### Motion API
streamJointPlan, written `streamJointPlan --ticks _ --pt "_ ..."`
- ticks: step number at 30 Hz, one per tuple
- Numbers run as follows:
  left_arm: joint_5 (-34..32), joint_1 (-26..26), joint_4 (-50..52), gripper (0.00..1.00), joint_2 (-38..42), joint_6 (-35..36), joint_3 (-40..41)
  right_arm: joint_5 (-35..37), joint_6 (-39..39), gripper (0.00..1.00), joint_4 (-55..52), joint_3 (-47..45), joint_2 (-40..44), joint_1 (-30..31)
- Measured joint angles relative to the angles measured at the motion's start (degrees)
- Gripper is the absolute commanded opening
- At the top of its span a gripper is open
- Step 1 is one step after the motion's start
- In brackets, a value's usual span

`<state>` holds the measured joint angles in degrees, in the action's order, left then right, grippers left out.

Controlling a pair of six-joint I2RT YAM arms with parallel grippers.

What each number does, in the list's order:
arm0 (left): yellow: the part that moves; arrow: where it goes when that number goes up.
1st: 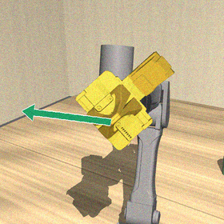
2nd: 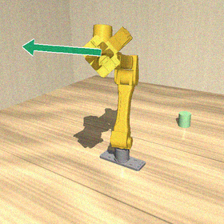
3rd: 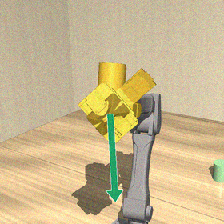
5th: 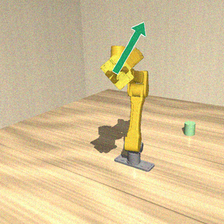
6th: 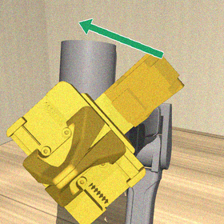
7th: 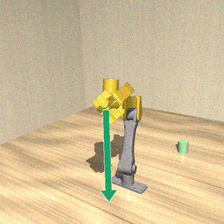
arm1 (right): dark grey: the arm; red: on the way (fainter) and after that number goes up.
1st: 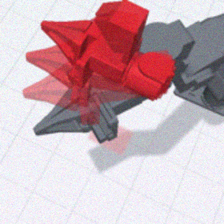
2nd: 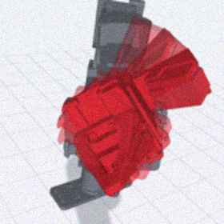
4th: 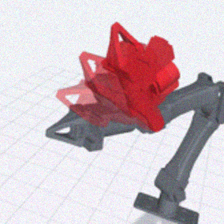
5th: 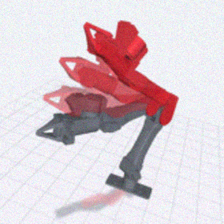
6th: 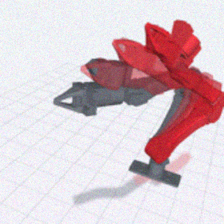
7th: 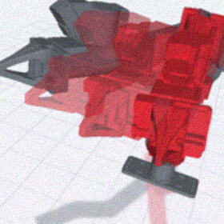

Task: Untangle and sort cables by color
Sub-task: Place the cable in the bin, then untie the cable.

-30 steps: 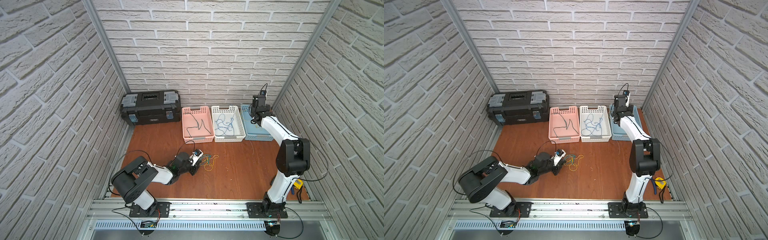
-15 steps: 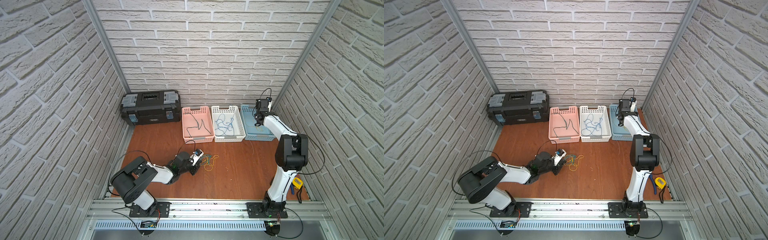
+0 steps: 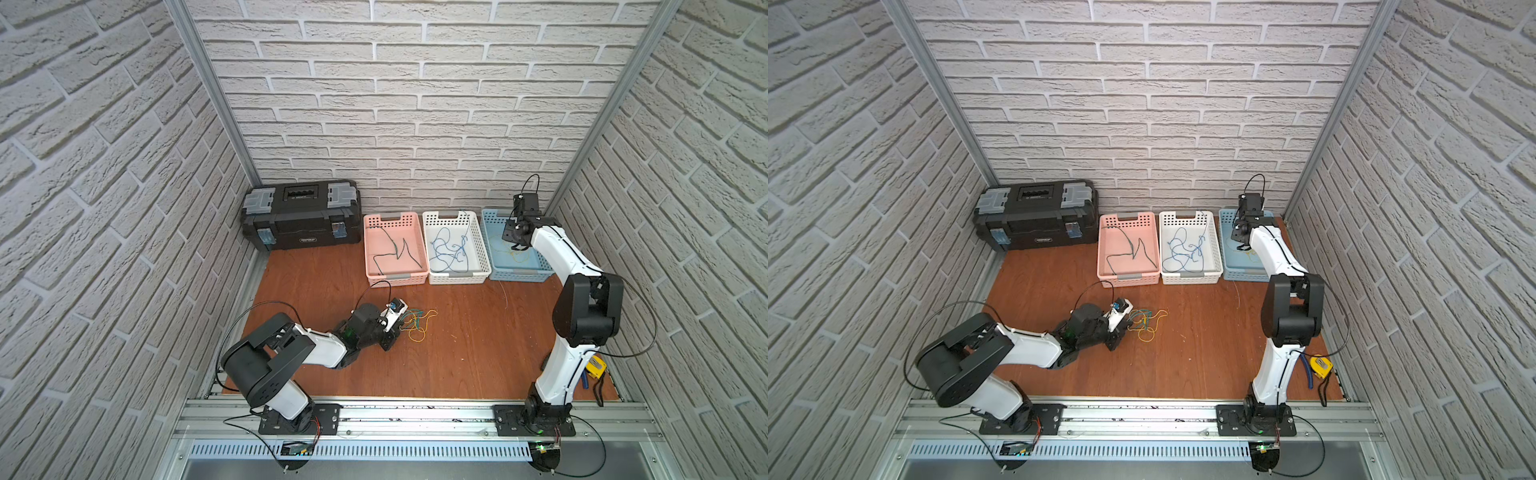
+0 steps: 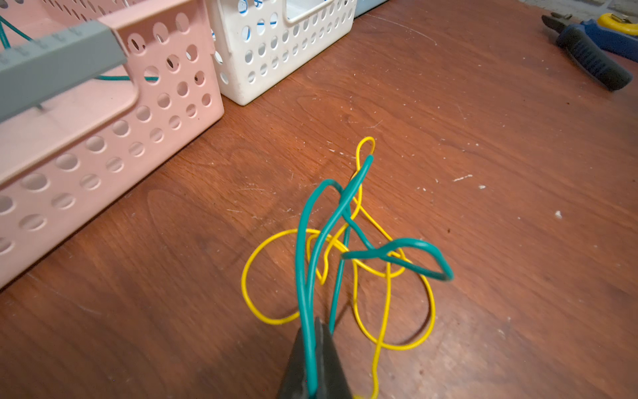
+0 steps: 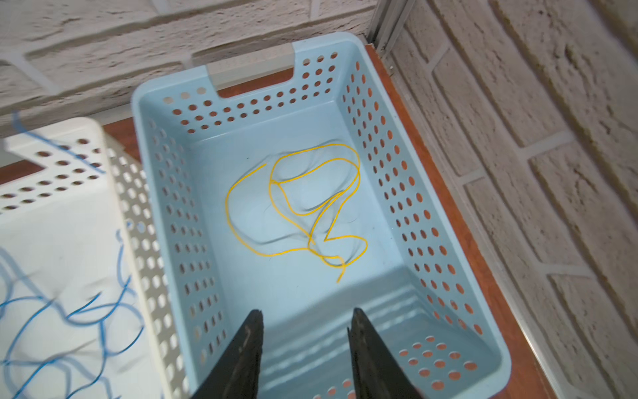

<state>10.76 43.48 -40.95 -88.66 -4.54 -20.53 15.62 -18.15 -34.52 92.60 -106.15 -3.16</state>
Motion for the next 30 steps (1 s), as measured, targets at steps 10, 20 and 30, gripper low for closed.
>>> streamJointPlan --ticks 10,20,30 --pt "0.07 0.02 -1.11 0.0 -0.81 -0.37 -0.17 -16.87 -3.15 0.43 -0.24 -20.02 24.63 11.56" --pt "-0.04 0.17 -3.41 0.0 0.13 -1.31 -0.04 -20.61 -24.76 0.47 9.46 -39.93 29.64 22.27" --pt "-0.02 0.48 -3.74 0.0 0.15 -1.29 0.0 -12.72 -46.82 0.47 25.73 -49.51 24.5 32.61"
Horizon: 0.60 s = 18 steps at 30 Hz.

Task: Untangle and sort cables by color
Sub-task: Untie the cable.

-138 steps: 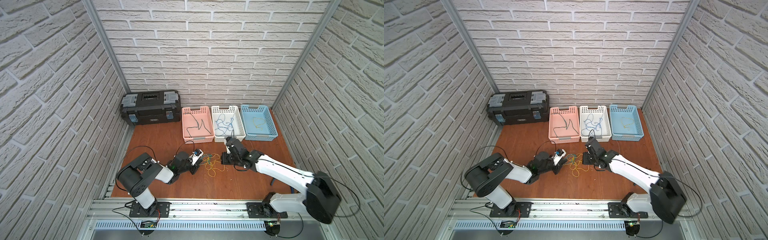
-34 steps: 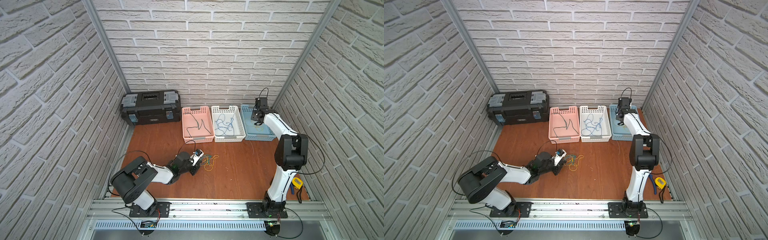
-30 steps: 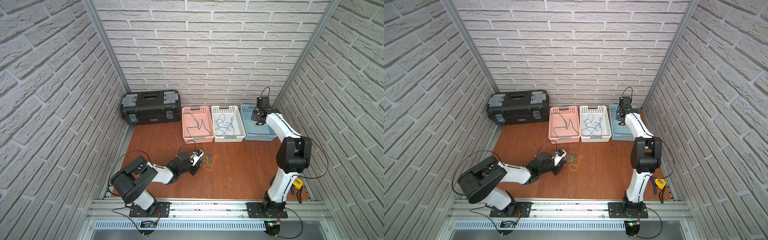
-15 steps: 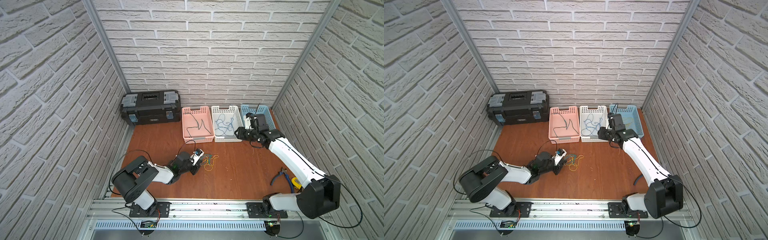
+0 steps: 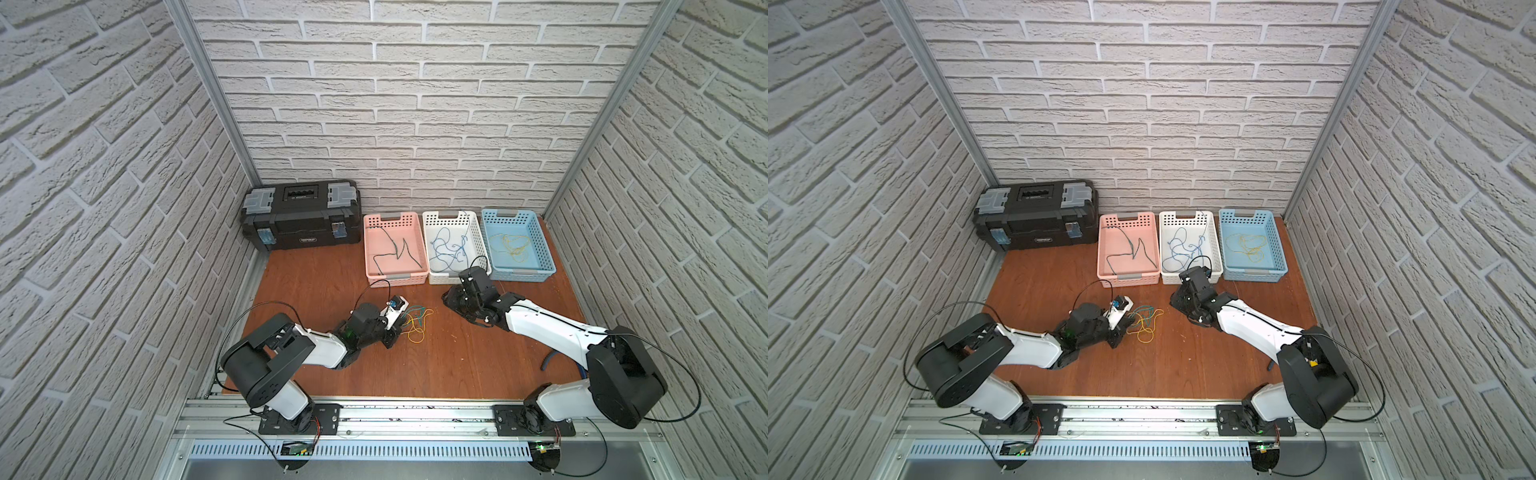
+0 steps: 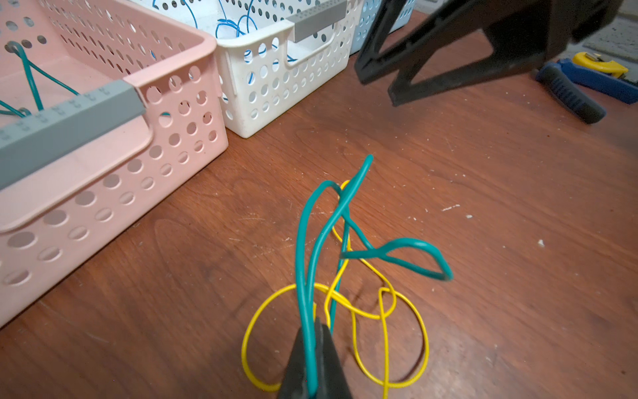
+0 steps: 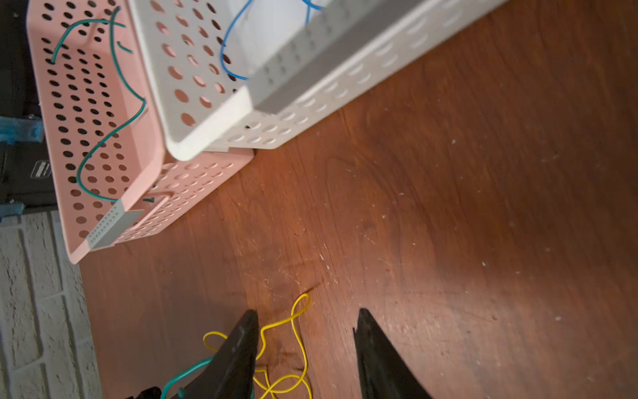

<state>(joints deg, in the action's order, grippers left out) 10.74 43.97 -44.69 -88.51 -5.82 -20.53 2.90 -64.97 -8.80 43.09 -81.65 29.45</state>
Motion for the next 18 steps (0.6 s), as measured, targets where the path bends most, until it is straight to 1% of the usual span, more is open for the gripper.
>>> streamJointPlan --ticks 9,14,18 --pt "0.04 0.11 0.15 0.0 0.39 0.26 0.02 3.41 -17.2 0.47 10.8 -3.06 -6.36 5.27" --pt "0.07 0.2 0.13 0.0 0.39 0.28 0.02 4.11 -22.32 0.47 13.77 -3.26 -8.2 6.88" --pt "0.09 0.44 0.13 0.0 0.39 0.33 0.02 4.72 -24.41 0.45 16.52 -3.28 -9.14 7.61"
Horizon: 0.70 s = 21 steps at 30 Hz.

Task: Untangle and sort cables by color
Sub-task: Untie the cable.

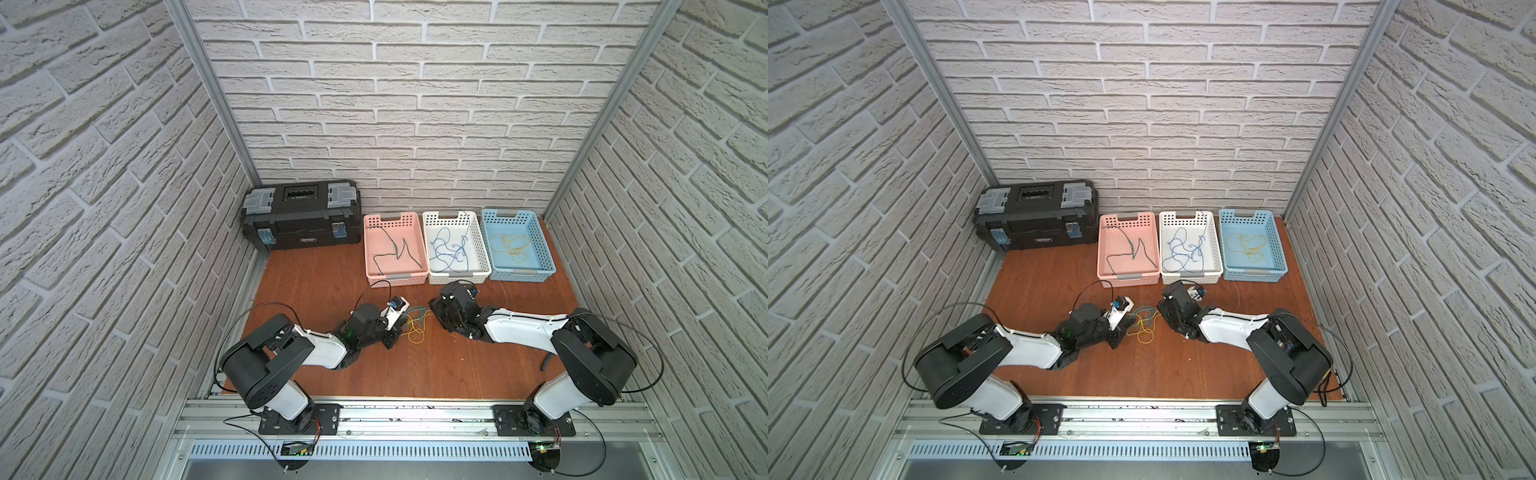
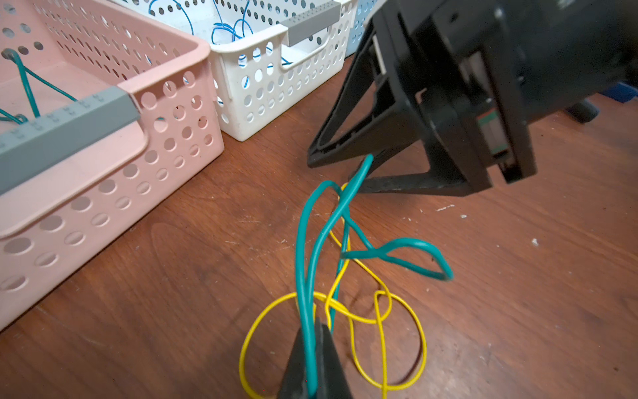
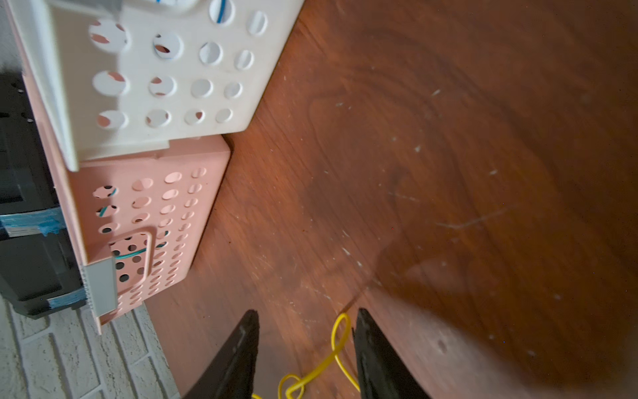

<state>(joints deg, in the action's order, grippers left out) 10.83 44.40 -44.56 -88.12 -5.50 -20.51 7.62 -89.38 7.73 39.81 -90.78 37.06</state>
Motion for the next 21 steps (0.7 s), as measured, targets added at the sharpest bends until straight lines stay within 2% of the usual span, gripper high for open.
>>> streamJointPlan --ticks 8,17,19,21 --pt "0.0 0.0 0.0 0.0 0.0 0.42 0.0 -0.44 -1.9 0.4 4.15 0.0 -2.82 0.24" --pt "-0.11 -0.02 0.52 0.0 0.0 0.85 0.0 -2.75 -4.72 0.43 8.35 -1.07 -3.76 0.5" --pt "-0.11 -0.02 0.81 0.0 0.0 0.9 0.0 -2.93 -5.03 0.4 8.31 -1.25 -3.76 0.68" --pt "-0.11 -0.02 0.98 0.0 0.0 0.9 0.0 -2.95 -5.18 0.33 8.35 -1.25 -3.76 0.79"
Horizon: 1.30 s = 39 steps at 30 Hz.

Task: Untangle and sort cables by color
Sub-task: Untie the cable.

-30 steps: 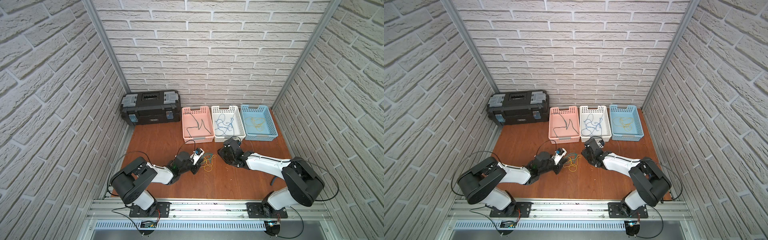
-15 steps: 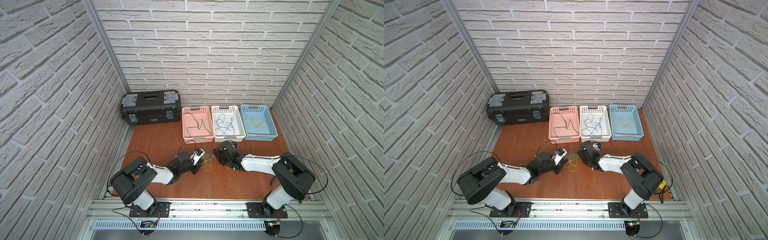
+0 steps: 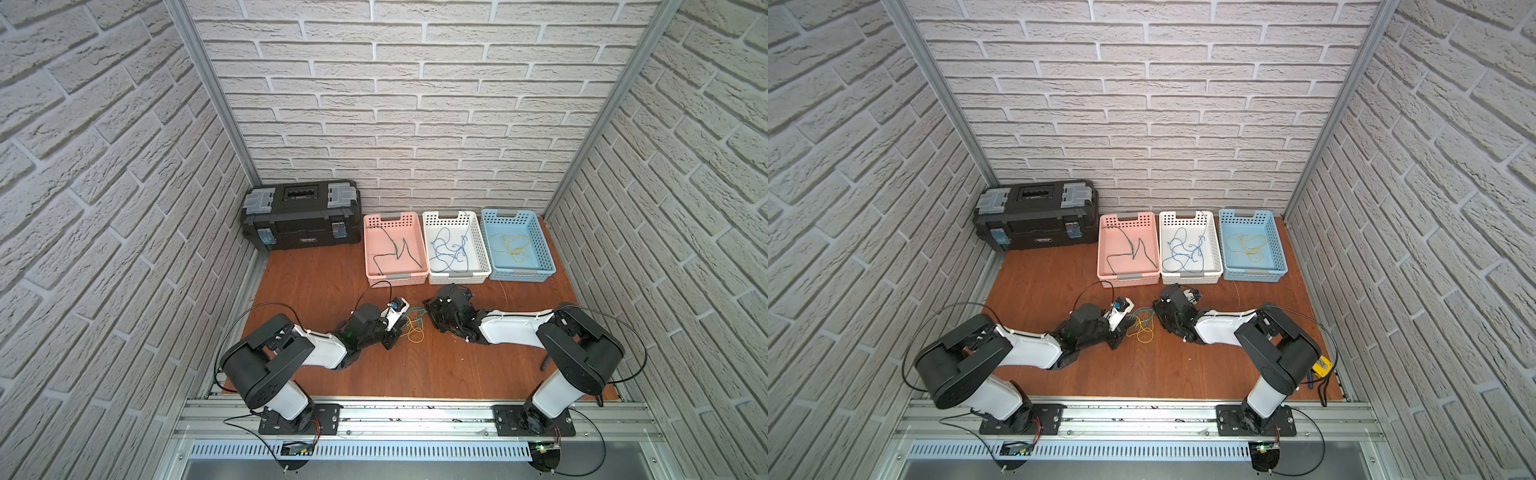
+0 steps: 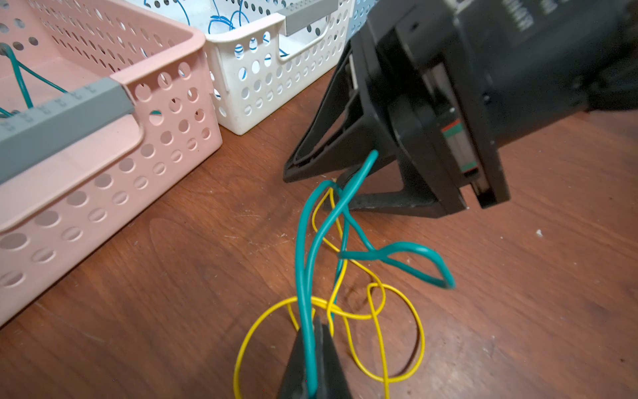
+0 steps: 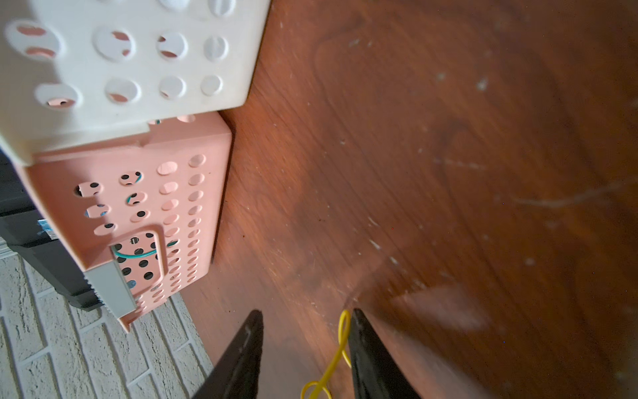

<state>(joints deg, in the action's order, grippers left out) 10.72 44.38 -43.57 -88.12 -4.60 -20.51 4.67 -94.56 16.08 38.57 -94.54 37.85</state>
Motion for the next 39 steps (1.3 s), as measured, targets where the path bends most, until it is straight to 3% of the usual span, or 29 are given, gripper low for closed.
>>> streamJointPlan --ticks 6,10,14,20,24,31,39 --pt "0.0 0.02 0.33 0.0 0.2 0.22 0.0 1.01 -0.11 0.03 2.69 -1.95 0.07 0.31" --pt "-0.37 0.0 0.31 0.0 0.92 0.5 0.15 5.6 0.17 0.03 3.06 -6.56 3.61 0.37" --pt "-0.44 0.0 0.31 0.0 1.31 0.46 1.42 14.01 3.74 0.03 -2.08 -9.68 15.08 0.28" --pt "-0.92 0.0 0.37 0.0 1.88 0.46 2.97 26.36 15.47 0.03 -11.52 -6.34 36.17 0.24" --pt "-1.4 0.0 0.31 0.0 2.01 0.46 3.02 33.51 23.41 0.03 -17.27 -2.86 45.64 0.2" --pt "-2.05 -0.11 0.09 0.0 2.01 0.31 3.56 40.15 37.11 0.03 -23.91 4.22 50.84 0.13" --pt "-2.08 -0.33 0.66 0.0 2.4 0.28 3.56 42.03 56.48 0.03 -25.9 15.82 45.35 -0.68"
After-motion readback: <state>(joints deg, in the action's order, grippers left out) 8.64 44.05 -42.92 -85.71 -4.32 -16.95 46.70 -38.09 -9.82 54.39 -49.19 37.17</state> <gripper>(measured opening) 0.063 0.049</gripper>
